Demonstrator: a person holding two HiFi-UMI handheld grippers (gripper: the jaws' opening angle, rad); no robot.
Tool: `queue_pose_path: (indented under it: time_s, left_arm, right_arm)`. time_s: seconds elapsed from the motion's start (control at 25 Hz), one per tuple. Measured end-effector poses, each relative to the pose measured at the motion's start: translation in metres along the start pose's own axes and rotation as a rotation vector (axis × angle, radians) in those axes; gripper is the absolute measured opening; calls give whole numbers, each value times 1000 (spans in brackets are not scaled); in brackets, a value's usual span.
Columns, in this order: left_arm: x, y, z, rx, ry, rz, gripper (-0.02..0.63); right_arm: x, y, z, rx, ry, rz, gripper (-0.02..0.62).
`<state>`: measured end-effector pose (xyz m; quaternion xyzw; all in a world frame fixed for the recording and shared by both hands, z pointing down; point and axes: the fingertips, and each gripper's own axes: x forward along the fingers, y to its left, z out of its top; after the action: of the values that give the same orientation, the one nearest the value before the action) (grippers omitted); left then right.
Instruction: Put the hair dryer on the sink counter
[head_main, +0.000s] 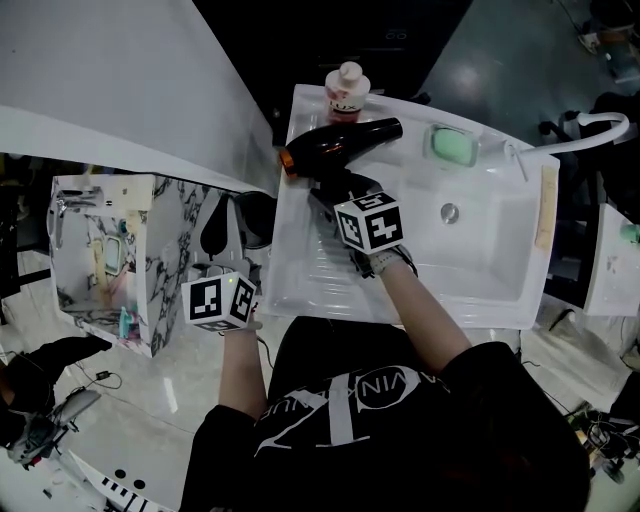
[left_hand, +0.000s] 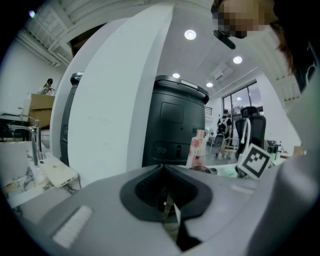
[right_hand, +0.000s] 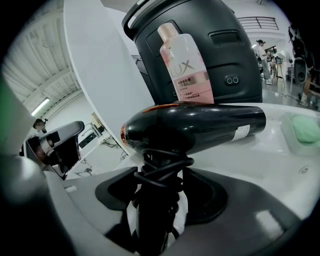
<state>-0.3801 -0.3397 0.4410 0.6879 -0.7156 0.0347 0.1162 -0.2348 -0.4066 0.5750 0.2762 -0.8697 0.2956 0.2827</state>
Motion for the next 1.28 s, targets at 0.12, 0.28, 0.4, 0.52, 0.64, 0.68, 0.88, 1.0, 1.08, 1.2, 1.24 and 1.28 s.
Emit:
queue_pose_path:
  time_s: [0.12, 0.28, 0.4, 0.52, 0.64, 0.68, 0.88, 1.0, 1.08, 1.2, 1.24, 1.28]
  left_arm:
    - [-2, 1, -1, -4, 1, 3, 0]
    - [-4, -2, -2, -6, -4, -9, 0]
    - [-5, -4, -4, -5, -8, -19, 0]
    - [-5, -7, -3, -4, -11, -34, 0]
    - [-5, -10, 0, -3, -12, -55, 0]
    - [-6, -11, 0, -1, -12, -63, 0]
    - [-9, -18, 4, 5, -10, -111, 0]
    - [-12, -20, 5, 8, -11, -136, 0]
    - [-16, -23, 7, 12, -15, -155, 0]
    - [-20, -30, 11, 18, -23, -186, 0]
    - [-21, -31, 13, 20, -25, -195, 0]
    - [-22, -33, 15, 21, -28, -203, 0]
  right_arm:
    - [-2, -4, -2, 4, 4, -10, 318]
    - [-4, -10, -5, 16, 18, -24, 331]
    - [-6, -11, -8, 24, 20, -32, 345]
    - [-10, -12, -11, 32, 14, -41, 348]
    - [-16, -12, -12, 40, 3, -52, 351]
    - [-19, -12, -12, 43, -3, -56, 351]
    - [-36, -10, -8, 52, -49, -84, 350]
    - [-48, -5, -5, 56, -83, -100, 332]
    - [-57, -1, -4, 57, -110, -113, 301]
    - [-73, 1, -2, 53, -151, -144, 240]
    - [-78, 2, -1, 52, -164, -154, 218]
    - [-83, 3, 0, 52, -175, -162, 204]
